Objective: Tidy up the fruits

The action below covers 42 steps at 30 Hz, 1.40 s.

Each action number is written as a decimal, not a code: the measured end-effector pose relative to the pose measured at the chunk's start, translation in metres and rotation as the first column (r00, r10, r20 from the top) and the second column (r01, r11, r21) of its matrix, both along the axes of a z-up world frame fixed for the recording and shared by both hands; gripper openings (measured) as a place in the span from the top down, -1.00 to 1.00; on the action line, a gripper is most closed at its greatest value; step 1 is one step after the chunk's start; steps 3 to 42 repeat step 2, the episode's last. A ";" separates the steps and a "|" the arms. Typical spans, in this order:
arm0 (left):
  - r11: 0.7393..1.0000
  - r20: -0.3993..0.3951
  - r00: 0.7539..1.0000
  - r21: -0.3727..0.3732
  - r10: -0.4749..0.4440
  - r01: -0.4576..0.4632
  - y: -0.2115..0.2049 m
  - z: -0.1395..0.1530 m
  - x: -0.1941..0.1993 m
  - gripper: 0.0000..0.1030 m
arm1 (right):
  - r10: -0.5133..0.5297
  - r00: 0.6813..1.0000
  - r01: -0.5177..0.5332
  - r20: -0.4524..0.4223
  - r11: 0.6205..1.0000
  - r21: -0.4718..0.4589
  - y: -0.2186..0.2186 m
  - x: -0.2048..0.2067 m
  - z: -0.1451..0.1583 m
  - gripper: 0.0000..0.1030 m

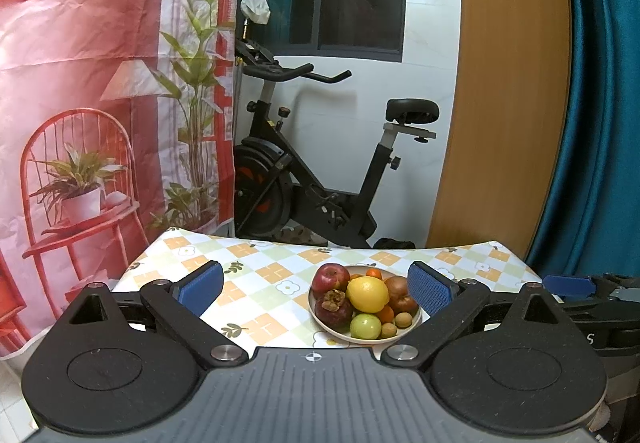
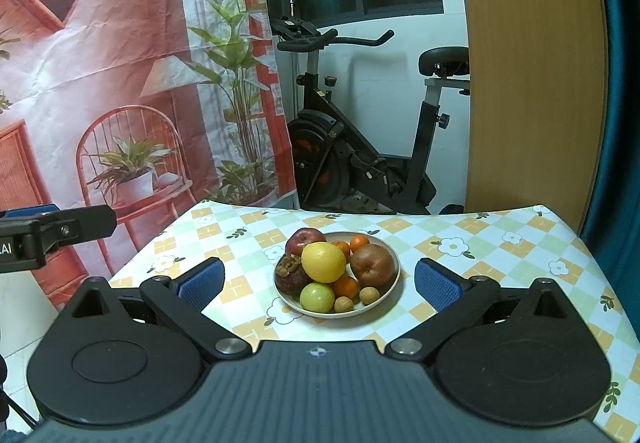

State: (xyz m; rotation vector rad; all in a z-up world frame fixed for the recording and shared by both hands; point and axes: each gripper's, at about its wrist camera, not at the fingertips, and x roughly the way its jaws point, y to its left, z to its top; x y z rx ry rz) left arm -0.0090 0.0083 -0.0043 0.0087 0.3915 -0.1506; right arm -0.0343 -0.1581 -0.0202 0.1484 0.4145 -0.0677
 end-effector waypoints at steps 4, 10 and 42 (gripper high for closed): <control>1.000 -0.003 1.000 -0.001 0.007 -0.007 0.000 -0.001 0.001 -0.94 | 0.001 1.000 -0.001 -0.001 1.000 -0.001 -0.001 0.000 0.000 -1.00; 1.000 -0.003 1.000 -0.001 0.007 -0.007 0.000 -0.001 0.001 -0.94 | 0.001 1.000 -0.001 -0.001 1.000 -0.001 -0.001 0.000 0.000 -1.00; 1.000 -0.003 1.000 -0.001 0.007 -0.007 0.000 -0.001 0.001 -0.94 | 0.001 1.000 -0.001 -0.001 1.000 -0.001 -0.001 0.000 0.000 -1.00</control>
